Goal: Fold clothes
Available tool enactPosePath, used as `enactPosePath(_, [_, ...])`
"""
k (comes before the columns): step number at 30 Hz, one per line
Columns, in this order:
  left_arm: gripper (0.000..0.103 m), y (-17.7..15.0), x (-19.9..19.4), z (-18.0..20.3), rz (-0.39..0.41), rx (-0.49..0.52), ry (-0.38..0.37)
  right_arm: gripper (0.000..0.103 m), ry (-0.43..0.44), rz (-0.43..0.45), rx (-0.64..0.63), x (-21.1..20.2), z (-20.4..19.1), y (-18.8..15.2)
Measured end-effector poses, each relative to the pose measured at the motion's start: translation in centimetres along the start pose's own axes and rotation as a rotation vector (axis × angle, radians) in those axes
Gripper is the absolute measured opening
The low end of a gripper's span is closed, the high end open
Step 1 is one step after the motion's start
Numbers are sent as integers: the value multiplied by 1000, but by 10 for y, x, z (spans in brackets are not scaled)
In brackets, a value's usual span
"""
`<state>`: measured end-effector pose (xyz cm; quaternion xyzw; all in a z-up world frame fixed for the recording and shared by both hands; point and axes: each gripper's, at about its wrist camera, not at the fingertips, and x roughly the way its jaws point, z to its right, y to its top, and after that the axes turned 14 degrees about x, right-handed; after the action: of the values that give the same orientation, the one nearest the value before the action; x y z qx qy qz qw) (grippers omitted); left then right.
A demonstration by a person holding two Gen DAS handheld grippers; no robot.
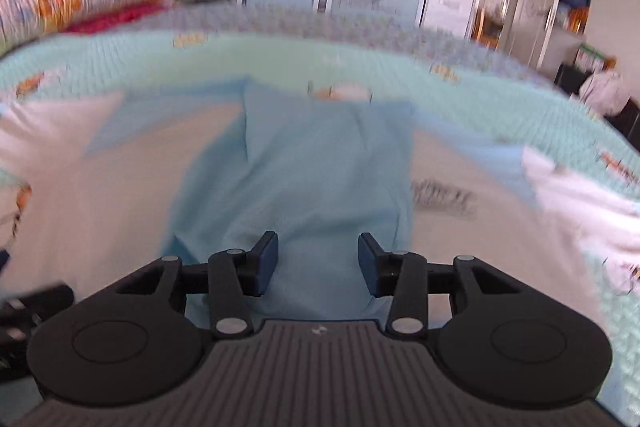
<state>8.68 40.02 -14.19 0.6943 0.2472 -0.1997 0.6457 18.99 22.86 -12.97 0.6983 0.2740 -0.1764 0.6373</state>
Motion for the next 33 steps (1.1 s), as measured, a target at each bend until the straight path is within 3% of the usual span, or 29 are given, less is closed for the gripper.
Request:
enactPosePath(1, [85,0,0,0,0,1,0,0,-4,16,1,-3,-1,1])
enactPosePath(4, [86,0,0,0,-1,5,0,0,-5,119,-26,-22,-12,9])
enactPosePath(7, [86,0,1,1,-2,7,0,0,88,206,-113,-47,-36,10])
enactPosePath(10, [86,0,1,1,-1,5,-2,0,138,161,-147,-46,-48,-1])
enactPosePath(12, [86,0,0,1,0,2,-4,14,168,125,-167,-45,-56,-10])
enactPosePath(13, [86,0,0,0,0,2,-5,28,161,114,-152,-44,-53,-12])
enactPosePath(16, [86,0,1,0,-1,3,-5,35,140,155,-52,-54,-30,-11])
enactPosePath(19, [87,0,1,1,-2,8,-3,49,78,187,76,-58,2,1])
enactPosePath(22, [87,0,1,3,-2,13,-1,49,35,96,230,-40,35,10])
enactPosePath(25, [89,-1,1,4,-2,20,1,49,66,4,357,-21,48,11])
enactPosePath(31, [91,-1,2,4,-1,26,-1,46,104,-36,347,5,26,10])
enactPosePath(33, [91,-1,2,4,-1,27,-3,31,93,-19,317,6,18,11])
